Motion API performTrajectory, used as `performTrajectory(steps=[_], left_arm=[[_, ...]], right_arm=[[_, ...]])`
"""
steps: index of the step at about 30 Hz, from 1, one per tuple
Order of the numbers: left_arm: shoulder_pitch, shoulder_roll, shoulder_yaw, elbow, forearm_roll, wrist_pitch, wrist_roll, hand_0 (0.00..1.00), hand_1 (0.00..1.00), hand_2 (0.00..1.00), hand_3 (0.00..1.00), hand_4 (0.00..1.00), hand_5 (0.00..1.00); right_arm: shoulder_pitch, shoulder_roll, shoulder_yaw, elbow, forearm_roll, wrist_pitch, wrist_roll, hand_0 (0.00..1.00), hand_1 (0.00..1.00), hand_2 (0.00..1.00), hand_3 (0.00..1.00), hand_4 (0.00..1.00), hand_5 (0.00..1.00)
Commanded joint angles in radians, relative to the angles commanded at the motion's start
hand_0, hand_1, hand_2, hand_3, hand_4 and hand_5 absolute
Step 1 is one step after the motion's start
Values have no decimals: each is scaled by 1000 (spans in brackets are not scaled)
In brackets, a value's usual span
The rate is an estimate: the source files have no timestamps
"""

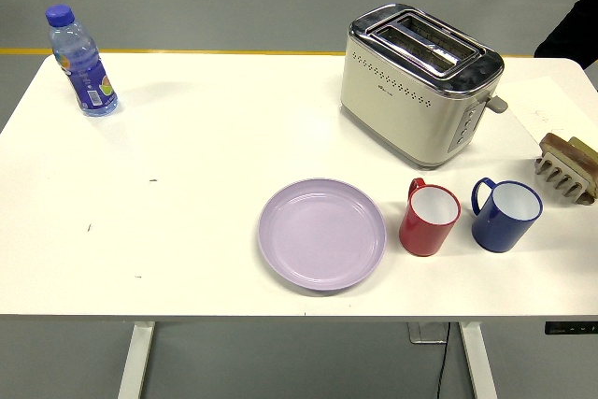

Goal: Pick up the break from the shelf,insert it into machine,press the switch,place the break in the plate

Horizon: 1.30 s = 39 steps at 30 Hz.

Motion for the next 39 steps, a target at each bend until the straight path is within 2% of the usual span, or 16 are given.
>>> performTrajectory(steps=[2, 3, 4, 9, 13, 31, 38, 39], left_arm=[[0, 0, 0, 0, 0, 0, 0, 711, 716, 778, 719, 545, 939], [0, 0, -1, 0, 1, 0, 0, 711, 713, 778, 721, 545, 940], [-1, 0, 1, 0, -1, 0, -1, 711, 713, 778, 721, 545, 940], [-6, 0, 3, 0, -5, 2, -4, 711, 711, 776, 720, 547, 939], [-9, 0, 6, 0, -10, 4, -5, 711, 711, 776, 720, 547, 939], [-12, 0, 14, 0, -11, 6, -4, 711, 701, 770, 718, 547, 937], [-14, 0, 13, 0, -10, 9, -4, 711, 697, 767, 717, 546, 937], [-15, 0, 12, 0, -9, 10, -4, 712, 693, 765, 717, 548, 938]], right_arm=[[0, -1, 0, 2, -33, 3, -3, 885, 794, 853, 794, 735, 117], [0, -3, -3, 9, -72, 13, -14, 918, 819, 878, 850, 784, 97], [-1, -7, -7, 21, -156, 30, -28, 918, 819, 878, 850, 784, 97], [3, -18, -28, 50, -368, 61, -60, 930, 830, 887, 860, 804, 103], [13, -27, -55, 63, -486, 83, -88, 930, 830, 887, 860, 804, 103], [95, -42, -193, 35, -539, 113, -177, 954, 845, 905, 880, 837, 121], [151, -52, -256, 9, -627, 145, -260, 949, 844, 899, 878, 840, 132], [161, -53, -265, 4, -643, 148, -271, 921, 811, 866, 852, 842, 140]])
